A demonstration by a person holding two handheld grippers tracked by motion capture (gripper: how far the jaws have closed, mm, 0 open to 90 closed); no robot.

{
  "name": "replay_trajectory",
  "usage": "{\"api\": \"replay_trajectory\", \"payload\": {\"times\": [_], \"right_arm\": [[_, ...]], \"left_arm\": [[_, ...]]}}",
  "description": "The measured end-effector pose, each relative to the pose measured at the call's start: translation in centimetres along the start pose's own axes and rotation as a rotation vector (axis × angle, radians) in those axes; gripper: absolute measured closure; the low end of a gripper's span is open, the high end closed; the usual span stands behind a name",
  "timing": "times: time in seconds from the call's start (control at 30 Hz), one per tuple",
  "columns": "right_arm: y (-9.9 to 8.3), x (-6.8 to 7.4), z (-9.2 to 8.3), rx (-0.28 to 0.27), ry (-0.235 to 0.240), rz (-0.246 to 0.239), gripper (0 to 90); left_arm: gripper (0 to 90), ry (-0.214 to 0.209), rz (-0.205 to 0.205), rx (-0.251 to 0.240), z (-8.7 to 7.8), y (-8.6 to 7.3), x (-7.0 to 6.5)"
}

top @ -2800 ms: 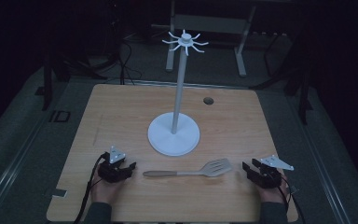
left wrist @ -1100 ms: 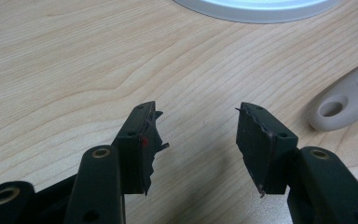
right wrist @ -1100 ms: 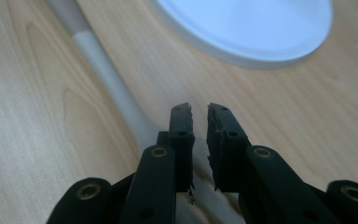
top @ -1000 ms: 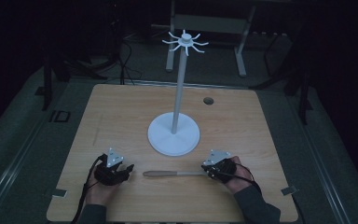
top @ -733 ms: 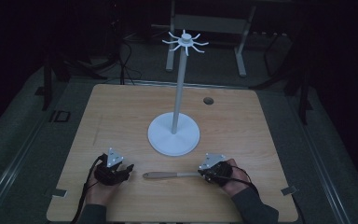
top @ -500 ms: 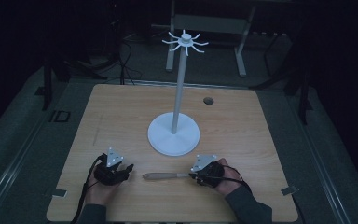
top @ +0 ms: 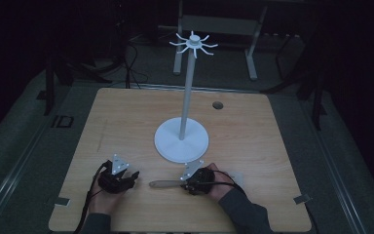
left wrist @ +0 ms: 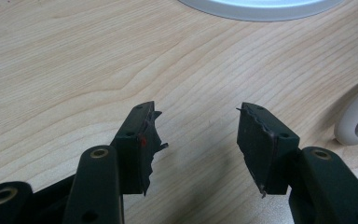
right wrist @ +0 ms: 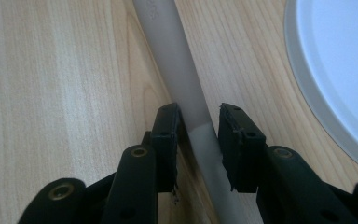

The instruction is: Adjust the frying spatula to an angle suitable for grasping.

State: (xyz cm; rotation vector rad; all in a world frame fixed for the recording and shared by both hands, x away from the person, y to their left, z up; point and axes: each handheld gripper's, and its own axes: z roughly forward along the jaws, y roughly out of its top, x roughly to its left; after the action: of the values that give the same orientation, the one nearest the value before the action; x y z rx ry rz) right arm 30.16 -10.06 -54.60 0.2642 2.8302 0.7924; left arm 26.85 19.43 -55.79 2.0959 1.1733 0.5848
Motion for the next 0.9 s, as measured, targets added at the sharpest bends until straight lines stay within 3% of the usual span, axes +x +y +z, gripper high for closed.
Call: {"api": "replay_trajectory", "payload": {"times": [0.23,0.4,0.43,0.5,0.53,0.7,0.8,0.9], "right_arm": [[-0.2,-0.5,-0.4,0.008,-0.035,0.0,75.0],[-2.3,-2.3,-1.6,-0.009,-0.095,0.109,76.3],[-2.3,-2.3,-1.6,-0.009,-0.095,0.109,76.3],[-3.5,-3.2,-2.7,-0.016,-0.134,0.16,76.1],[-3.5,-3.2,-2.7,-0.016,-0.134,0.16,76.1],[-5.3,-5.0,-3.7,-0.006,-0.191,0.257,75.8],[-5.4,-5.1,-3.7,-0.004,-0.193,0.269,75.7],[-5.0,-5.3,-3.4,0.034,-0.212,0.256,74.2]], "left_arm": [[47.3,0.003,0.008,0.004,0.1,0.0,-0.1],[47.2,0.005,0.01,0.01,0.1,0.0,-0.1],[47.2,0.005,0.01,0.01,0.1,0.0,-0.1],[47.2,0.007,0.006,0.012,0.2,-0.1,-0.1],[47.2,0.007,0.006,0.012,0.2,-0.1,-0.1],[47.2,0.006,0.007,0.018,0.3,-0.1,-0.1],[47.1,0.006,0.007,0.018,0.4,-0.1,-0.1],[47.1,0.007,0.007,0.02,0.4,-0.1,-0.1]]}}
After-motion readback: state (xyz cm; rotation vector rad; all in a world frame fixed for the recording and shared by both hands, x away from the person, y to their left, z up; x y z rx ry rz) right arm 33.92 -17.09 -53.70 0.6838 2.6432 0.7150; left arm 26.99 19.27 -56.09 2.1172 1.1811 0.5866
